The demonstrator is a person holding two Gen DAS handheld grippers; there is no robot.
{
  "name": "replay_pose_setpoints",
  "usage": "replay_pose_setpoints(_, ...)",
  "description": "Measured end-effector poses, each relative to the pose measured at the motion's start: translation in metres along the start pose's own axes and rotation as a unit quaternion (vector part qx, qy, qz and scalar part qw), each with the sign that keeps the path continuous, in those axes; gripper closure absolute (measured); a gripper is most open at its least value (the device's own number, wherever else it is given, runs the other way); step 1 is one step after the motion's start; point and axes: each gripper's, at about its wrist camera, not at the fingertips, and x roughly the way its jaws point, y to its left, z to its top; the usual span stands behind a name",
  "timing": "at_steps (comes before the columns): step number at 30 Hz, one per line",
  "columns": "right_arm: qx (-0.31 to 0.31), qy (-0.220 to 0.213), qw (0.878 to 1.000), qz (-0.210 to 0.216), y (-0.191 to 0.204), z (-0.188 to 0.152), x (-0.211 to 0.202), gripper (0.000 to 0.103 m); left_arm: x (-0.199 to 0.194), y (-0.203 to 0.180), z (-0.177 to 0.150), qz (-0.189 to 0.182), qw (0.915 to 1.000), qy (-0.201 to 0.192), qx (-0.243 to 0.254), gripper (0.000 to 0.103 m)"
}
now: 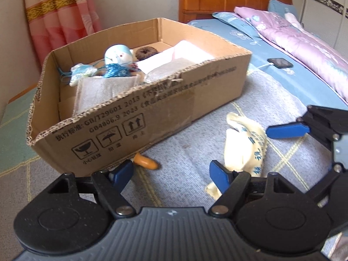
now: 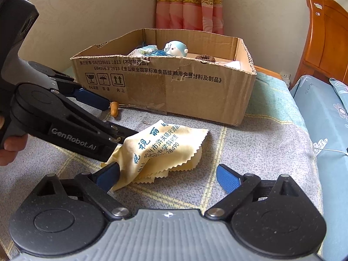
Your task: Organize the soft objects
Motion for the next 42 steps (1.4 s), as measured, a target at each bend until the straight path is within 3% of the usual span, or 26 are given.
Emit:
replay_pose_setpoints(5, -0.001, -0.001, 1.000, 0.000, 0.000, 0.000, 0.000, 0.003, -0.007, -0.002, -0.003, -0.026, 0.9995, 0.006, 0.018, 0.037)
replay_pose_setpoints(12, -0.002, -0.001, 1.000, 0.000, 0.001, 0.000, 0.001, 0.003, -0.005, 0.006, -0.002, -0.005, 0.9998, 0.000, 0.020, 0.052)
replay_pose_setpoints(14, -0.003, 0.000, 1.000, 0.001, 0.002, 0.000, 0.002, 0.003, -0.005, 0.006, -0.002, -0.008, 0.9997, -0.004, 0.024, 0.066)
replay_pose_setpoints(19, -0.019, 0.000, 1.000, 0.006, 0.008, 0.000, 0.001, 0.003, -0.006, 0.007, -0.001, -0.019, 0.9995, -0.007, 0.022, 0.078)
replay_pose_setpoints(32, -0.059, -0.022, 0.998, 0.021, 0.023, 0.013, 0.017, 0.006, -0.008, 0.014, -0.006, -0.013, 0.9998, -0.013, -0.010, 0.080)
replay_pose_setpoints(36, -0.044, -0.019, 0.999, 0.024, 0.022, 0.017, 0.016, 0.023, -0.009, 0.014, -0.006, -0.012, 0.9998, -0.013, -0.012, 0.081)
replay_pose_setpoints(41, -0.041, -0.021, 0.999, 0.012, 0.024, 0.019, 0.010, 0.059, -0.010, 0.015, -0.006, -0.013, 0.9997, -0.013, -0.015, 0.083)
replay_pose_setpoints(42, -0.040, -0.021, 0.999, 0.009, 0.024, 0.020, 0.008, 0.061, -0.011, 0.015, -0.007, -0.014, 0.9997, -0.013, -0.015, 0.083)
